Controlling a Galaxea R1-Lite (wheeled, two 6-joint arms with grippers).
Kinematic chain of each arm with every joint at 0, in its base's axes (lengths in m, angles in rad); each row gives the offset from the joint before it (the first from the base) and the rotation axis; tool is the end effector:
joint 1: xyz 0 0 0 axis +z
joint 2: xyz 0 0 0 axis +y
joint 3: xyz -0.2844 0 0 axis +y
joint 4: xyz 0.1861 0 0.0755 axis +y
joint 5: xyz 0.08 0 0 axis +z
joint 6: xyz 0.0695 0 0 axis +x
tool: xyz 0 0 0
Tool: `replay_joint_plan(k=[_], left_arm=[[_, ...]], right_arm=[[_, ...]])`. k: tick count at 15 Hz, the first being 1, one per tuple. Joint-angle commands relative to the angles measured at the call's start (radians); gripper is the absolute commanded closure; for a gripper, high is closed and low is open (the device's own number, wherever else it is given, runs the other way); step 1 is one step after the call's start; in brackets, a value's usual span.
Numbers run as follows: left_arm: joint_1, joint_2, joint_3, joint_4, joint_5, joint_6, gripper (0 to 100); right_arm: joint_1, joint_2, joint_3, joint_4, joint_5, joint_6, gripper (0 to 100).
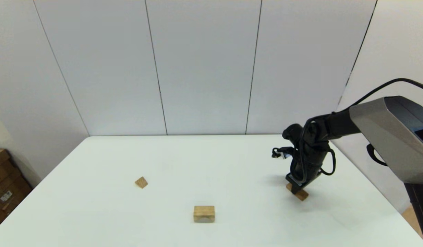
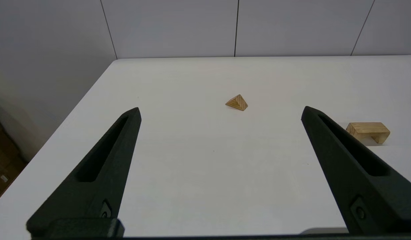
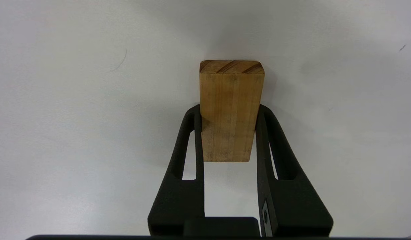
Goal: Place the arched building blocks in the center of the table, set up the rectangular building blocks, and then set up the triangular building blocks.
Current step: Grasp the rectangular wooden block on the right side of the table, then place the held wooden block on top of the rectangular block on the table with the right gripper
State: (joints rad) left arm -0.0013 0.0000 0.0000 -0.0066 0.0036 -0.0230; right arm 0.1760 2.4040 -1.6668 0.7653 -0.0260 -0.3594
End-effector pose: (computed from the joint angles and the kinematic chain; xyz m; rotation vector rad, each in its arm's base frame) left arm 0.0512 0.0002 0.0765 -0.0230 -0.0066 0.0022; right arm 0.4032 0.0699 -0.0271 -0.4402 1.4638 0.3897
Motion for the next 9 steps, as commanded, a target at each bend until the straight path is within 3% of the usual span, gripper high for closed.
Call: replay_joint_plan(k=[1, 3, 5, 9], left_arm=[[-0.002, 0.000, 0.000, -0.001, 0.001, 0.000, 0], [0.000, 0.000, 0.000, -0.001, 0.001, 0.000, 0], [0.000, 0.000, 0.000, -0.001, -0.001, 0.000, 0], [0.000, 0.000, 0.000, -0.001, 0.001, 0.000, 0]], right_arm=[[0.007, -0.039, 0.001, 0.009, 0.000, 0.005, 100], [0.022, -0.092, 0.001, 0.058, -0.005, 0.016, 100], [0.065, -0.174, 0.002, 0.100, -0.006, 0.088, 100], [0.152, -0.309, 0.006, 0.204, 0.006, 0.132, 100]])
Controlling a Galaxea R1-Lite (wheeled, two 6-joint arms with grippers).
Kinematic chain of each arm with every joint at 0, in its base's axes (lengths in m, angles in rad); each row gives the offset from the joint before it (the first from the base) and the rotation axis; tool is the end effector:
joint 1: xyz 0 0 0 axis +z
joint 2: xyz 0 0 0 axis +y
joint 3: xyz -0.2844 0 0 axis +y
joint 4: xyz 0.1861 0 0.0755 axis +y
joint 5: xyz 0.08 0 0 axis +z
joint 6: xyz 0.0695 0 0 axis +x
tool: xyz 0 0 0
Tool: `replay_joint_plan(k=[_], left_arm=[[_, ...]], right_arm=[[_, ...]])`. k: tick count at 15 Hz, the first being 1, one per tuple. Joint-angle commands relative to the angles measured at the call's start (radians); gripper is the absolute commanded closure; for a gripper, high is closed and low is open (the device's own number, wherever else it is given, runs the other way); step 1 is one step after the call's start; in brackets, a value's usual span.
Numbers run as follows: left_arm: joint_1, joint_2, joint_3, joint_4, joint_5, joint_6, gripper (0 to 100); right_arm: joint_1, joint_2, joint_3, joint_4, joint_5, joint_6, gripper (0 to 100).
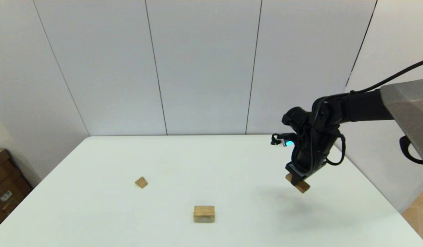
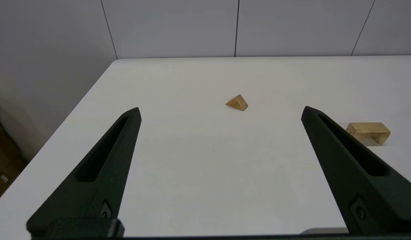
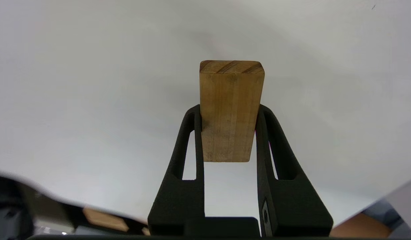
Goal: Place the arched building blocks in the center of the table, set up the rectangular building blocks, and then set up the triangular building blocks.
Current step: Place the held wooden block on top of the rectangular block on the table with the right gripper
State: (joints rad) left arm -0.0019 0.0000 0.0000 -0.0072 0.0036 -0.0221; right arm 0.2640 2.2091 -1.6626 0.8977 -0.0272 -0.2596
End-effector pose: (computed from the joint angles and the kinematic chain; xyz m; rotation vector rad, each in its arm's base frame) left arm 0.0512 0.0002 0.0766 -0.0221 -0.0072 0.0016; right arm 0.3737 0.0990 0.0479 -0.4223 1.4045 0.3805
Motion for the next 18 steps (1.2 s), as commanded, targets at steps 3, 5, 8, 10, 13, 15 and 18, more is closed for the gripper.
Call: replay_joint_plan(k=[3, 5, 8, 10, 13, 15, 18], left_arm=[[0.000, 0.000, 0.000, 0.000, -0.001, -0.001, 0], [0.000, 0.000, 0.000, 0.000, 0.001, -0.001, 0], [0.000, 0.000, 0.000, 0.000, 0.001, -0.001, 0], [0.000, 0.000, 0.000, 0.000, 0.001, -0.001, 0], [0.000, 0.000, 0.000, 0.001, 0.001, -0.001, 0], [0.000, 0.000, 0.000, 0.000, -0.001, -0.001, 0], [-0.001, 0.000, 0.000, 0.000, -0.001, 0.001, 0]], right_arm=[[0.165, -0.170, 0.001, 0.118, 0.010, 0.163, 100], [0.254, -0.186, 0.001, 0.126, 0.003, 0.224, 100], [0.359, -0.181, -0.002, 0.124, 0.003, 0.218, 100], [0.428, -0.151, 0.000, 0.132, 0.003, 0.217, 100], [0.489, -0.121, -0.005, 0.196, 0.004, 0.123, 100], [0.504, -0.114, -0.002, 0.219, 0.009, 0.019, 100], [0.527, -0.105, -0.008, 0.231, 0.006, -0.084, 100]])
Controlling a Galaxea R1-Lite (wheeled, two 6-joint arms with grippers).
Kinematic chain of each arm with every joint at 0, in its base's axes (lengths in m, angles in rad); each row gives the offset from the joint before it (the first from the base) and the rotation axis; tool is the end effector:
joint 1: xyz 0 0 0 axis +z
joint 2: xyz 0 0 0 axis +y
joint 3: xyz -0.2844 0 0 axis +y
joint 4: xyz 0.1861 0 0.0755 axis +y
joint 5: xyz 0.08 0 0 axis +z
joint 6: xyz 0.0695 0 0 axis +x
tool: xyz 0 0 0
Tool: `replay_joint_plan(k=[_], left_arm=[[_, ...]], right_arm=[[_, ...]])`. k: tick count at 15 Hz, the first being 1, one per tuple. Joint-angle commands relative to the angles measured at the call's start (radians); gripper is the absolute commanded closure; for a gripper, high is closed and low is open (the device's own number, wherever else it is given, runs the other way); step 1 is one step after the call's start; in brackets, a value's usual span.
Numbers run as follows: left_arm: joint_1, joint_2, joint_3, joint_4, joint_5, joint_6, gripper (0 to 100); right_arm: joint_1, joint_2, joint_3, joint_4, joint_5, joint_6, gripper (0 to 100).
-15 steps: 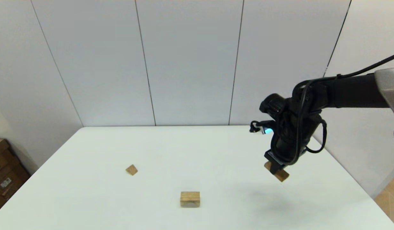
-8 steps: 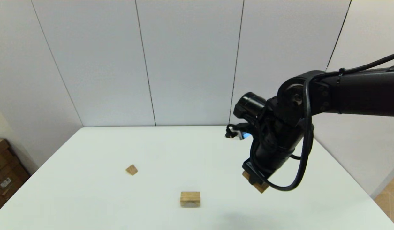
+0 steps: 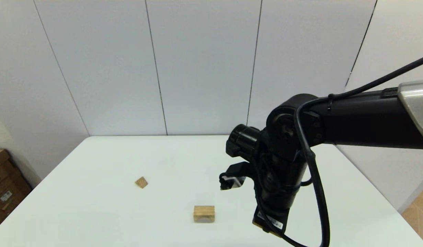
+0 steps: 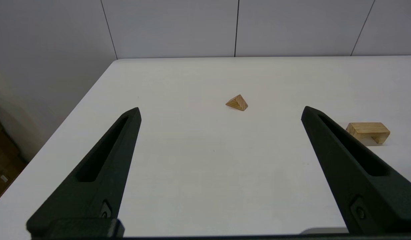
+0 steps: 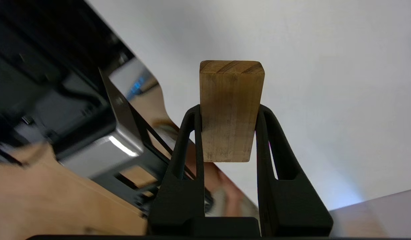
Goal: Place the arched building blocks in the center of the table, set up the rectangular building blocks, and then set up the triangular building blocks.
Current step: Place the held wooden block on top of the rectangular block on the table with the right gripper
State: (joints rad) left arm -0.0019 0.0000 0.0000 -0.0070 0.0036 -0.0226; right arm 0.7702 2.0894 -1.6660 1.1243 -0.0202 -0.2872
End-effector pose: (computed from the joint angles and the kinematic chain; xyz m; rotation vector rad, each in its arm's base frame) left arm 0.0512 0.0002 0.0765 -0.0226 -0.0070 0.0016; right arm 0.2487 0.2393 0.0899 -0.8313 1.3816 0.8084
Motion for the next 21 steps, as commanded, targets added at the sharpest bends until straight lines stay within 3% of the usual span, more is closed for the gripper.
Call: replay_joint_plan(k=[1, 3, 11, 17, 21], left_arm=[[0.000, 0.000, 0.000, -0.001, 0.001, 0.000, 0], [0.000, 0.000, 0.000, -0.001, -0.001, 0.001, 0], [-0.001, 0.000, 0.000, -0.001, 0.001, 0.000, 0], [0.000, 0.000, 0.000, -0.001, 0.001, 0.000, 0], [0.000, 0.000, 0.000, -0.001, 0.001, 0.000, 0]], right_arm=[[0.023, 0.020, -0.005, 0.000, -0.001, -0.096, 100], [0.029, 0.055, -0.035, -0.023, -0.003, -0.124, 100], [0.080, 0.225, -0.276, -0.060, -0.010, -0.107, 100], [0.101, 0.255, -0.276, -0.093, -0.007, -0.181, 100], [0.106, 0.261, -0.276, -0.159, -0.004, -0.199, 100]])
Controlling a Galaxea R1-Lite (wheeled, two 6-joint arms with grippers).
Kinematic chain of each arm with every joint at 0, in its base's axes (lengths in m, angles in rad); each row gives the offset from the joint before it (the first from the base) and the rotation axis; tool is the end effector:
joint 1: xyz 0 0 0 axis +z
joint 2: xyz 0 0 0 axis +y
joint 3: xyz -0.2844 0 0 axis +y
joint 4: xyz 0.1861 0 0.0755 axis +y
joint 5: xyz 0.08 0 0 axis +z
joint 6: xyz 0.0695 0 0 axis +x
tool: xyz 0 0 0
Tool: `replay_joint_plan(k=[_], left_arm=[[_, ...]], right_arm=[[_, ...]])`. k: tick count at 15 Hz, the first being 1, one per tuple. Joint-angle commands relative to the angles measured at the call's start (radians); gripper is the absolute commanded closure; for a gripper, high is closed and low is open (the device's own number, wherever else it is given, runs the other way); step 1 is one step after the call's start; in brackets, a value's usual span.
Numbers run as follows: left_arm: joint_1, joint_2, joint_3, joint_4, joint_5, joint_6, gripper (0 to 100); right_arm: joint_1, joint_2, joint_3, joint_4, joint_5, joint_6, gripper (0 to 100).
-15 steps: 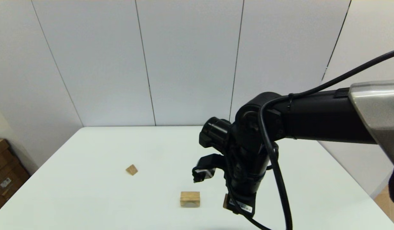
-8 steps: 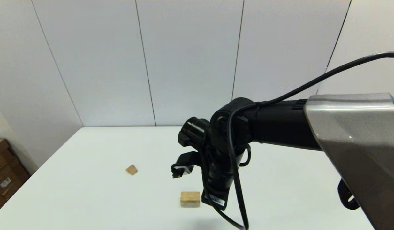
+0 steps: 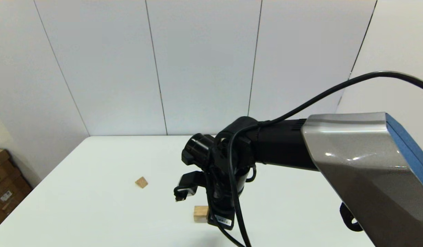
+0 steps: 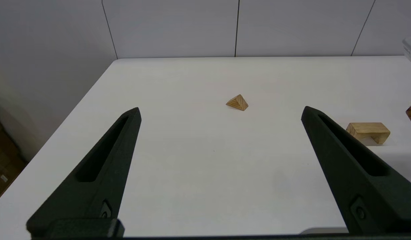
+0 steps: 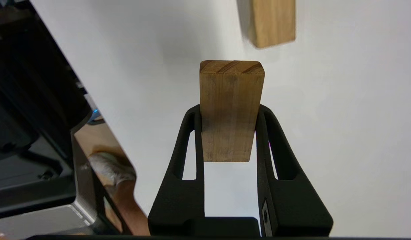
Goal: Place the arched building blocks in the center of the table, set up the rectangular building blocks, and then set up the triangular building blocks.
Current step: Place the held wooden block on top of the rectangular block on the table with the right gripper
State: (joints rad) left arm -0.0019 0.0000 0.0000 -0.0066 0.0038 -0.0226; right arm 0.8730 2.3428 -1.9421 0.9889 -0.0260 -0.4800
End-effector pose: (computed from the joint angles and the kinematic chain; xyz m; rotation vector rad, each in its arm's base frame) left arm 0.0512 0.0002 0.0765 -0.0226 -0.0066 0.0018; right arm 0.2752 0.3254 0.0537 -1.0065 1.1180 1.0227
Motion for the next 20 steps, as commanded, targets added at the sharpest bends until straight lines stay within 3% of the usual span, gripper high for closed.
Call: replay_joint_plan(k=[1, 5, 12, 14, 20], left_arm=[[0.000, 0.000, 0.000, -0.001, -0.001, 0.000, 0], [0.000, 0.000, 0.000, -0.001, 0.001, 0.000, 0], [-0.001, 0.000, 0.000, -0.001, -0.001, 0.000, 0], [-0.001, 0.000, 0.000, -0.001, 0.001, 0.000, 0], [0.000, 0.000, 0.000, -0.001, -0.001, 0.000, 0]], right_arm=[[0.003, 0.012, 0.000, -0.055, 0.003, -0.008, 100], [0.004, 0.053, 0.000, -0.181, 0.003, -0.038, 100], [-0.002, 0.069, -0.001, -0.217, 0.003, -0.232, 100], [-0.003, 0.084, -0.001, -0.253, 0.003, -0.255, 100], [-0.014, 0.093, -0.003, -0.257, 0.003, -0.292, 100]])
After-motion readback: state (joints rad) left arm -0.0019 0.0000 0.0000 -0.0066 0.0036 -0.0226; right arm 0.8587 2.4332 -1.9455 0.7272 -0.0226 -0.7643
